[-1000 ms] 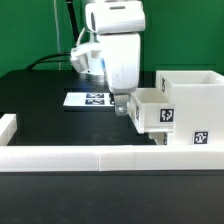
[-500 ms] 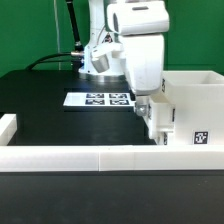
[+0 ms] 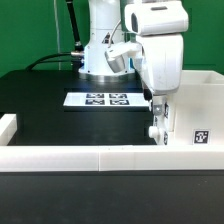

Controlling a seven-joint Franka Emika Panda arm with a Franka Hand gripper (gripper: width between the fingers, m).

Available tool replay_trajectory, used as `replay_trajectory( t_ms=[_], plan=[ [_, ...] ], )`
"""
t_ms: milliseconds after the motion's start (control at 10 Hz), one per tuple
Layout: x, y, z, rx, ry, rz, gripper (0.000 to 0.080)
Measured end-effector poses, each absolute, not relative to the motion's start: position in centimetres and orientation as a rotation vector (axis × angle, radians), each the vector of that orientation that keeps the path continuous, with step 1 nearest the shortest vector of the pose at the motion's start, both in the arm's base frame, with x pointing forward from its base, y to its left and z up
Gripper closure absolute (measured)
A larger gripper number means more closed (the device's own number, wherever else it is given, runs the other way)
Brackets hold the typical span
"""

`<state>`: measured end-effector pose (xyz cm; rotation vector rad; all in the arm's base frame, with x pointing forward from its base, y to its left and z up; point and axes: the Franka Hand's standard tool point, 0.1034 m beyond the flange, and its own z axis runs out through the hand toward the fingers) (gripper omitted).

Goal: Assemble drawer

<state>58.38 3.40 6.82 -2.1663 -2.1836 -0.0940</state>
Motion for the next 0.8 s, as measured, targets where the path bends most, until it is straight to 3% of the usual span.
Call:
replay_trajectory(
  t_ms=[500,800],
  plan=[
    [57.8,-1.6,6.8,-2.153,-2.208,-0.048,0.015],
    [57.2,-2.0,7.5,-2.17,-2.243,-0.056,0.015]
  ],
)
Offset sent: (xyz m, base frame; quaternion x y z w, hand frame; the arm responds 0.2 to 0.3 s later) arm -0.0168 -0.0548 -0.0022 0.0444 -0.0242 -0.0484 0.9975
